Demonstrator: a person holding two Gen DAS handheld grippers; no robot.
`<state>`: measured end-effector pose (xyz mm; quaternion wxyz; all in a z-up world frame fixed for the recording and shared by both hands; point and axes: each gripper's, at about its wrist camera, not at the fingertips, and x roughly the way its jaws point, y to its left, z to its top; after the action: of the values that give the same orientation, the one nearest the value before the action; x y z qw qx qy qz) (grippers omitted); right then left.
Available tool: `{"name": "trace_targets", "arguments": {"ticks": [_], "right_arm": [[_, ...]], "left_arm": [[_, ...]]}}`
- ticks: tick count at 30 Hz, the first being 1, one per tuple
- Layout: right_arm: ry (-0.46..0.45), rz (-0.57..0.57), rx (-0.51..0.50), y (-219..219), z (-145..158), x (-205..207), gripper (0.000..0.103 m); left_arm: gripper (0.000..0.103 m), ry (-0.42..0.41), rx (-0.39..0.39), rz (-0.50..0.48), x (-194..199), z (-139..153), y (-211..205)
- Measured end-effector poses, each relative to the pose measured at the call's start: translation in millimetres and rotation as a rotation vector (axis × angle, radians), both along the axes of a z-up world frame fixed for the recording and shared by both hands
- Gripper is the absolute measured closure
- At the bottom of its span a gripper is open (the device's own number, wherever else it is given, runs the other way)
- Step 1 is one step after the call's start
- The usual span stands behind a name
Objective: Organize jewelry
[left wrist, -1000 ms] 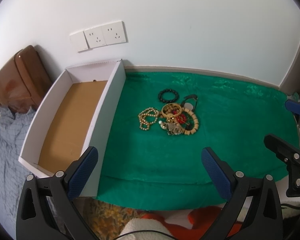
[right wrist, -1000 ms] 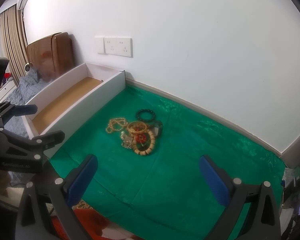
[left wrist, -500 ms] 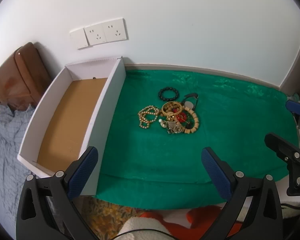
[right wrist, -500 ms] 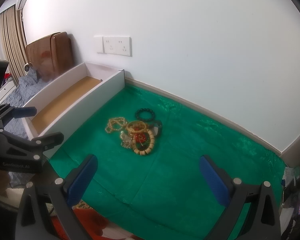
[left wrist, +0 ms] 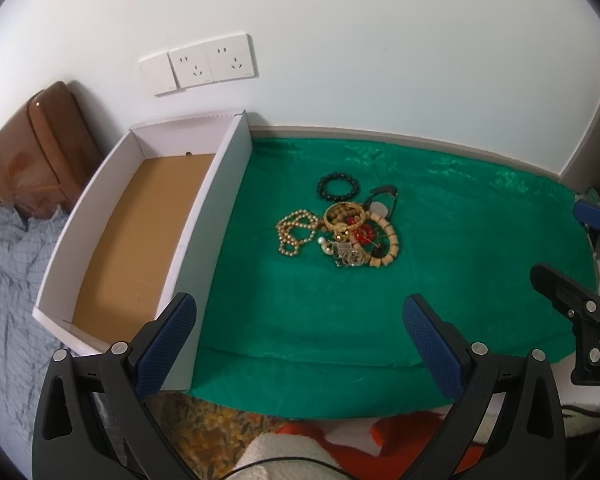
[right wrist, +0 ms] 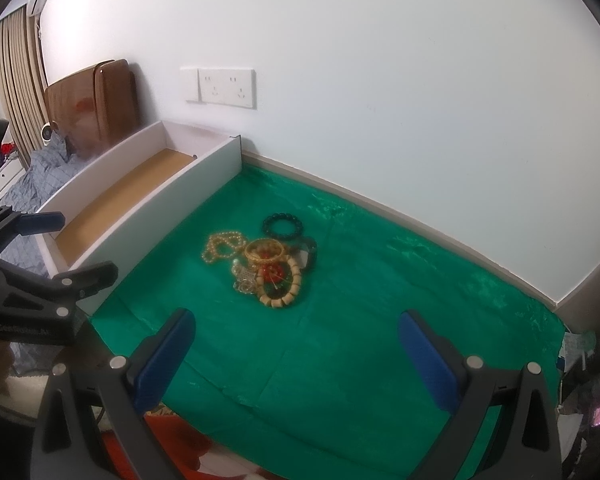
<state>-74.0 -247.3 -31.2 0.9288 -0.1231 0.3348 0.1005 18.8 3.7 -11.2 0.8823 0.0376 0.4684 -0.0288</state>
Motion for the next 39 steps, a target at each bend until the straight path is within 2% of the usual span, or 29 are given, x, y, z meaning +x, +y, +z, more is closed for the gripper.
{"name": "trace_targets", "arguments": {"ticks": [8, 19, 29, 39], "right_arm": [[-0.017, -0.089, -0.078, -3.5, 2.5, 2.7, 0.000], [0.079, -0.177, -0.134, -13.9, -4.6, 17.4, 0.000], [0.168, -0.131, -0.127, -8.6, -15.5, 18.2, 0.000], [0.197, -0.115, -0.147, -2.1, -23.1, 18.6, 0.000]], "left_arm": [[0.000, 0.002, 0.006, 0.001, 2.1, -0.7, 0.4], [0.000, 0.009, 0.005, 0.006, 3.5, -2.8, 7.3], [0.000, 0.022, -0.005, 0.016, 3.8, -7.0, 9.2], [0.000, 0.038, -0.015, 0.024, 3.3, -10.2, 10.6]]}}
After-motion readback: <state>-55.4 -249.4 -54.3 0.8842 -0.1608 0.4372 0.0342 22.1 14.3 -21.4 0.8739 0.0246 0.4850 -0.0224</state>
